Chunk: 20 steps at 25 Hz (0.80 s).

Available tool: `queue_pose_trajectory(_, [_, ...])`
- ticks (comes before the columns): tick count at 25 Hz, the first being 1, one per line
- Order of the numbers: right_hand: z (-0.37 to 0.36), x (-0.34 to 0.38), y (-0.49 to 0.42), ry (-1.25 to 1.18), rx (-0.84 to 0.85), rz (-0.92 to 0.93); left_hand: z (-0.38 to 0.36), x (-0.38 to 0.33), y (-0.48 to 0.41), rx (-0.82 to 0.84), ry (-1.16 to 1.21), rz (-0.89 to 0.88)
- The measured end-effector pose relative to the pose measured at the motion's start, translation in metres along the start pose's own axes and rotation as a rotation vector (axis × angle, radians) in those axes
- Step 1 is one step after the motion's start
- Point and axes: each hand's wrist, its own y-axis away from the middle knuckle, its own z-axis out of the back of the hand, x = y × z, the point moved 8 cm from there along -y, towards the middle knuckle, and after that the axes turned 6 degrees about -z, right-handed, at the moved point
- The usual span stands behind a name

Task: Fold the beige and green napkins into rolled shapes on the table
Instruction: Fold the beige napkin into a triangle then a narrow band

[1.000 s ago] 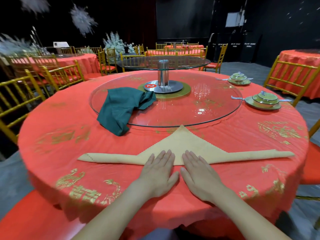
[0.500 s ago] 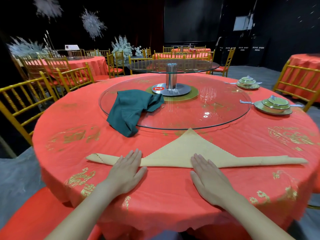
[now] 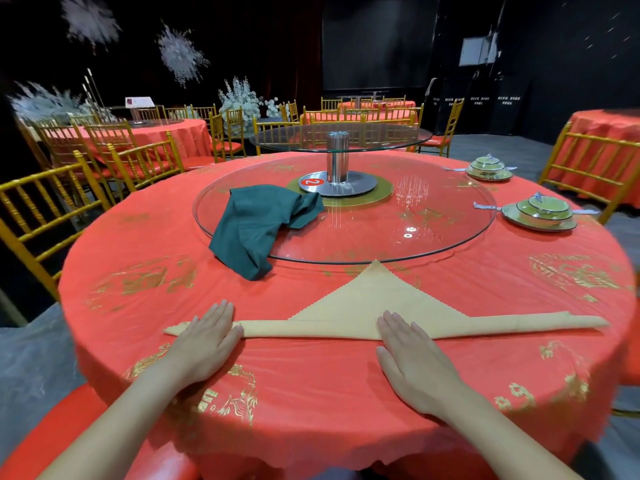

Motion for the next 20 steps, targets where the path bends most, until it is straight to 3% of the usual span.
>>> queue_pose_trajectory(4, [0.001,0.002,0.001,0.006,0.001,0.016,0.01,-0.025,-0.007,-0.038,-0.005,0.024])
queue_pose_trajectory(8, [0.0,0.0,-0.003,0.026,0.011,0.026,0.004,-0.151,-0.003,-0.119,-0.079,-0.405])
queue_pose_trajectory(10, [0.002,-0.008,-0.007,-0.003,0.013,0.037,0.002,-0.189,-0.005,-0.166,-0.107,-0.522])
queue_pose_trajectory(16, [0.037,-0.062,-0.011,-0.016,-0.189,-0.059,0.013,-0.175,-0.015,-0.31,-0.095,-0.49])
queue_pose_trajectory(20, [0.035,-0.073,-0.019,-0.018,-0.105,-0.04,0.014,-0.171,-0.018,-0.291,-0.031,-0.462])
